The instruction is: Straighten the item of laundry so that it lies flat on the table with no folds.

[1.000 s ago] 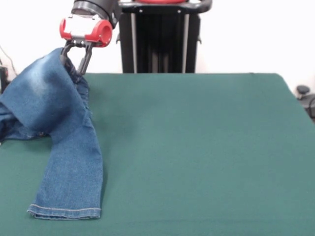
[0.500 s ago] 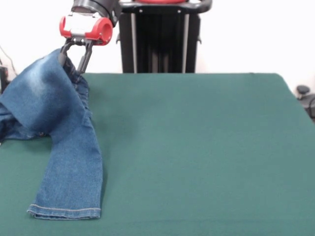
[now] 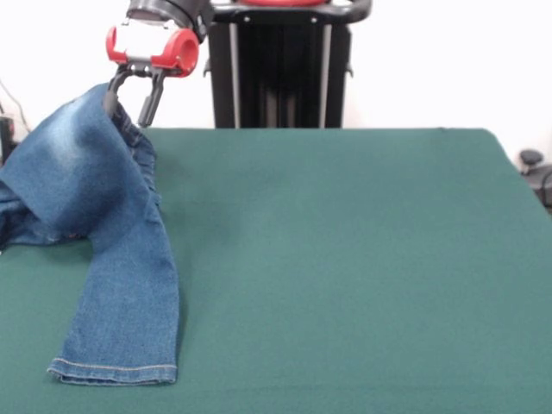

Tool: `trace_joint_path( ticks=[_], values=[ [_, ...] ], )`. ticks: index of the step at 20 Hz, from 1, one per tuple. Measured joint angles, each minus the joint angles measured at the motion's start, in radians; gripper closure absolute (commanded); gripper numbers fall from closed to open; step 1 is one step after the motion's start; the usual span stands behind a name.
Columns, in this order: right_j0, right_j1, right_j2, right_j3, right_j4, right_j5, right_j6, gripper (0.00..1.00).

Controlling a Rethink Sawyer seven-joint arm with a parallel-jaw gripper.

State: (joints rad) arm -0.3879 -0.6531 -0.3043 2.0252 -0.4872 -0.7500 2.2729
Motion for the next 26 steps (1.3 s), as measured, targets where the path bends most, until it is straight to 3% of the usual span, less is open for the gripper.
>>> trace_joint_path(
  ticks=[14, 18, 26],
  values=[
    [-0.022, -0.217, 0.01, 0.069, -0.113, 0.185, 0.0, 0.0],
    [-0.034, -0.235, 0.011, 0.071, -0.115, 0.19, 0.0, 0.0],
    [-0.025, -0.19, 0.011, 0.071, -0.112, 0.189, 0.0, 0.0]
  ],
)
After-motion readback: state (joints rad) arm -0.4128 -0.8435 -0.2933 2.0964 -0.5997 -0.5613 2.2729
